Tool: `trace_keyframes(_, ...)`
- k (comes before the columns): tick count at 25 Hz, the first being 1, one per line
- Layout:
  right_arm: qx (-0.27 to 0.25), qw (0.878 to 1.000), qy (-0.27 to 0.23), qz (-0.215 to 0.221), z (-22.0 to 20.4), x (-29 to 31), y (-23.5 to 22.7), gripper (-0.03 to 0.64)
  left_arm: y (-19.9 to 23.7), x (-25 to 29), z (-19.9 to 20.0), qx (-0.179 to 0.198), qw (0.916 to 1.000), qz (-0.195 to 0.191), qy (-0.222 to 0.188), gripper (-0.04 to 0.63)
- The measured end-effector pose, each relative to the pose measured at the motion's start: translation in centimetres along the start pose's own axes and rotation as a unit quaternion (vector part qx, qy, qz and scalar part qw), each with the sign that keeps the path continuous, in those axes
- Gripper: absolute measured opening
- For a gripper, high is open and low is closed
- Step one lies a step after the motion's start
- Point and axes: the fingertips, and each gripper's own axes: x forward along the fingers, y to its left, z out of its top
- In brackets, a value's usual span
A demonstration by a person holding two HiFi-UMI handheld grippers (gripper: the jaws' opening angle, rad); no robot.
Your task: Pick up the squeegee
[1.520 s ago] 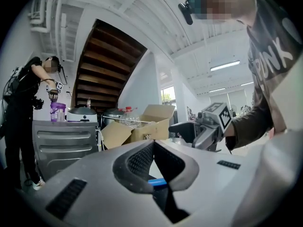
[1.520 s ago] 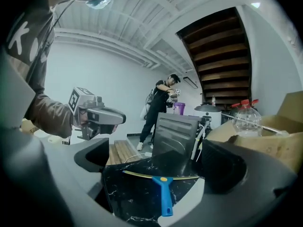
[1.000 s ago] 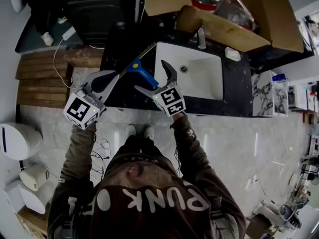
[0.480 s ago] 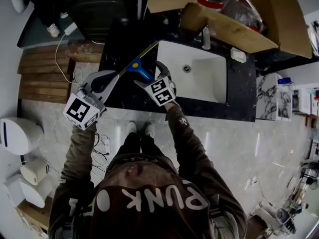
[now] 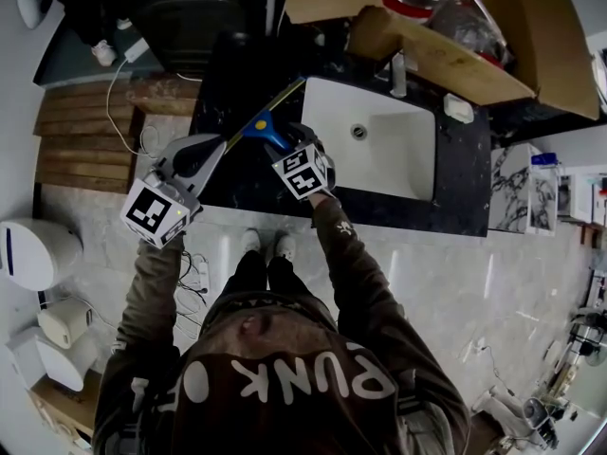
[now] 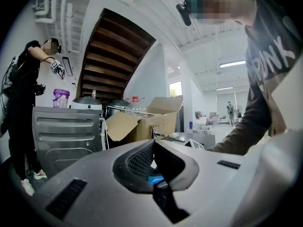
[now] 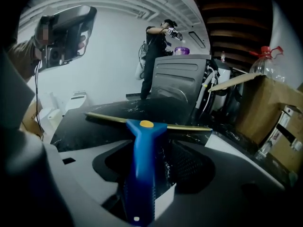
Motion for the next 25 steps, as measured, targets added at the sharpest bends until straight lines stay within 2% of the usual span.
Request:
trace_keyframes(7,-0.009,1.0,0.014,0.023,-0.3,0.5,1.2,0.144,0.4,-0.2,-0.1,-0.003,1.0,0.004,0.001,0.003)
trace_keyframes(15,-0.016,1.0,-0.013,0.01,1.0,-0.9,0.6,0.143,0.7,-0.6,0.8,0.002,0.9999,0.009,-0.003,0.003)
trace_keyframes(21,-0.014,0.997,-0.079,-0.003,5.6,-5.8,-0.7,0.143,1.3,-1.6,2.2,0.011,0.9996,0.023,-0.008,0.003)
trace_keyframes(25,-0.038,0.991,-0.13,-0.019,9.5,-10.6,-1.2,0.143,1.7,-2.2,3.7,0.019,0.9992,0.034,-0.012,0.003)
